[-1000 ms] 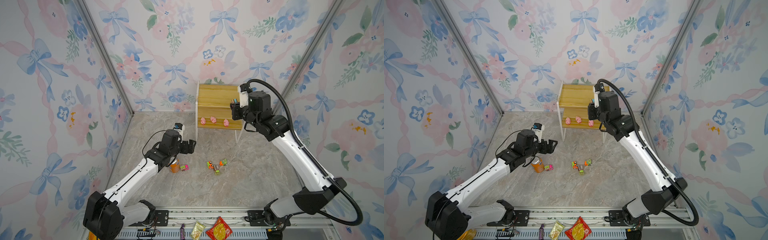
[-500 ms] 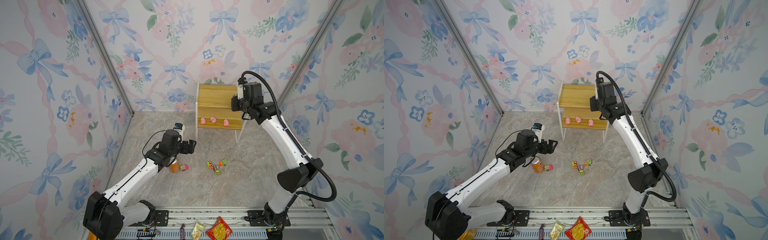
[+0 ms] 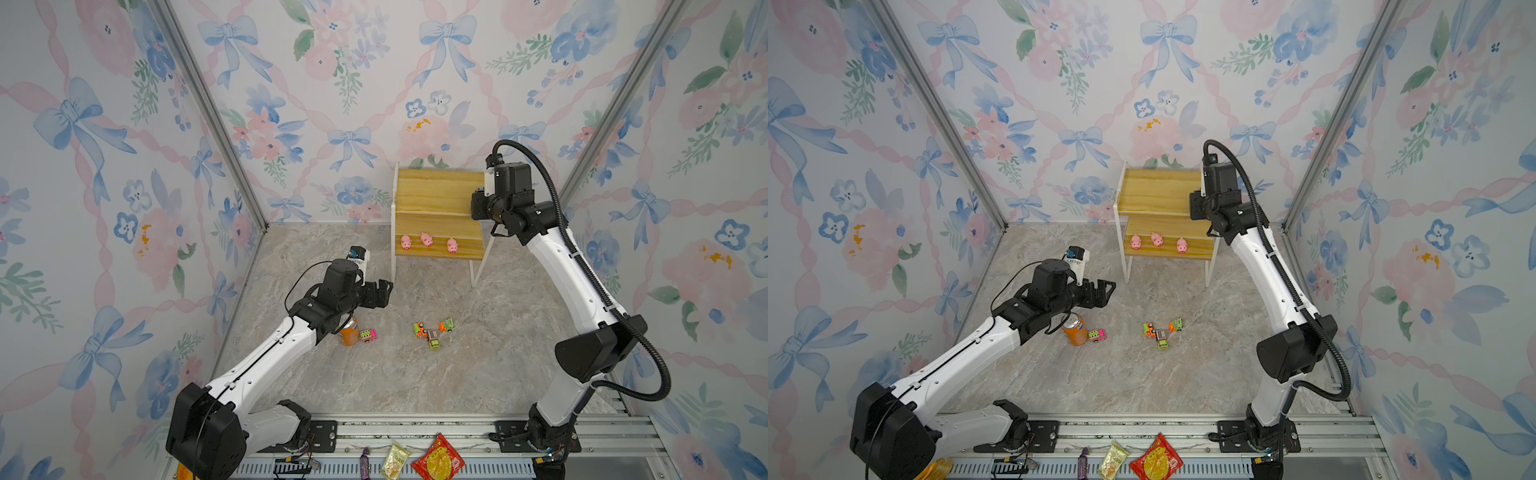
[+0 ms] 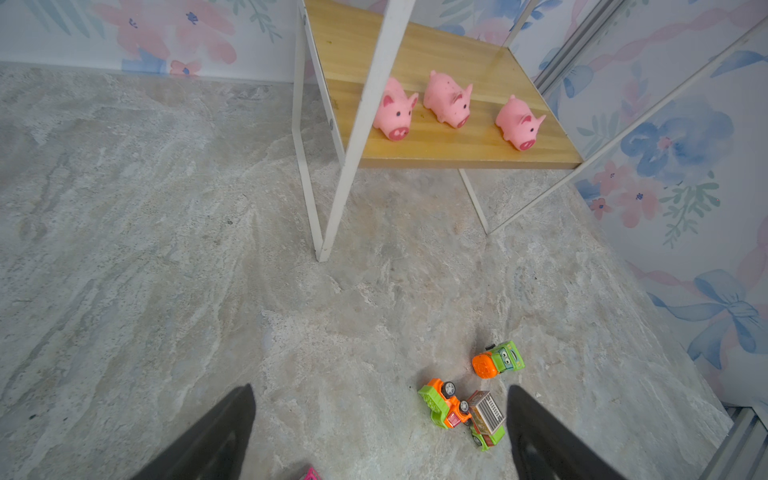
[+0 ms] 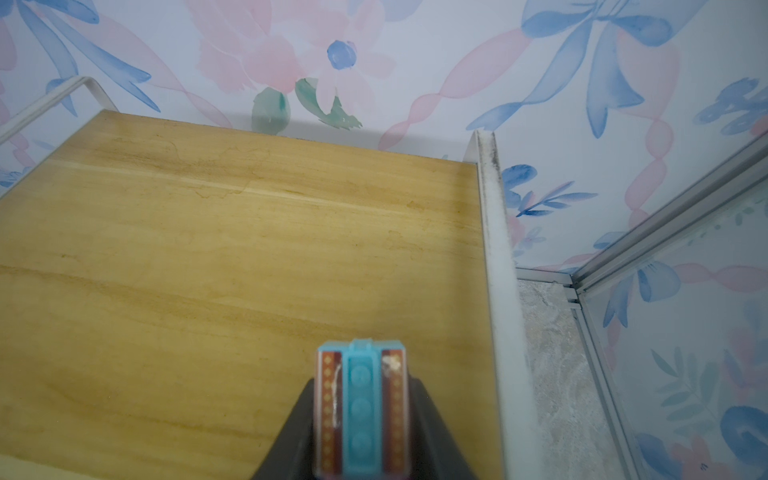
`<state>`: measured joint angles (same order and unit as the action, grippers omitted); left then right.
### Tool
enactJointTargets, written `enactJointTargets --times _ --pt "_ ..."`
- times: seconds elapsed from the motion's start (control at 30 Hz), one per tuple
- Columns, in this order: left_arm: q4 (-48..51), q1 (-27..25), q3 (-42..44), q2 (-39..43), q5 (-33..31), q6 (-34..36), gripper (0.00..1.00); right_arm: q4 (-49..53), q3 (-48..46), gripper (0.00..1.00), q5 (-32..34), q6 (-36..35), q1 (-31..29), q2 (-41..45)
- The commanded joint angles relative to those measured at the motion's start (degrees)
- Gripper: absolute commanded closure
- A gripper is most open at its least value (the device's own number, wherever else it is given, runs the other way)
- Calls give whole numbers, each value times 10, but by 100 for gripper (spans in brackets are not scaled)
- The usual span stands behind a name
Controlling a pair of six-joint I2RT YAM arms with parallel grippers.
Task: Place and organize the plastic toys onto the shelf
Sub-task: 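Carry the teal-and-pink truck with the right gripper over the upper shelf tier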
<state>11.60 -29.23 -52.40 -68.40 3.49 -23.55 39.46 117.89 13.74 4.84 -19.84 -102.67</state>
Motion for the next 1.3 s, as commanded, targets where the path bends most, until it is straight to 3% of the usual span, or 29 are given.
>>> enactJointTargets --times 0.0,1.27 --pt "-9 2 -1 5 4 6 5 4 20 68 0 -11 7 -19" --pt "-9 2 -2 -4 8 6 5 -14 34 66 20 -24 18 -23"
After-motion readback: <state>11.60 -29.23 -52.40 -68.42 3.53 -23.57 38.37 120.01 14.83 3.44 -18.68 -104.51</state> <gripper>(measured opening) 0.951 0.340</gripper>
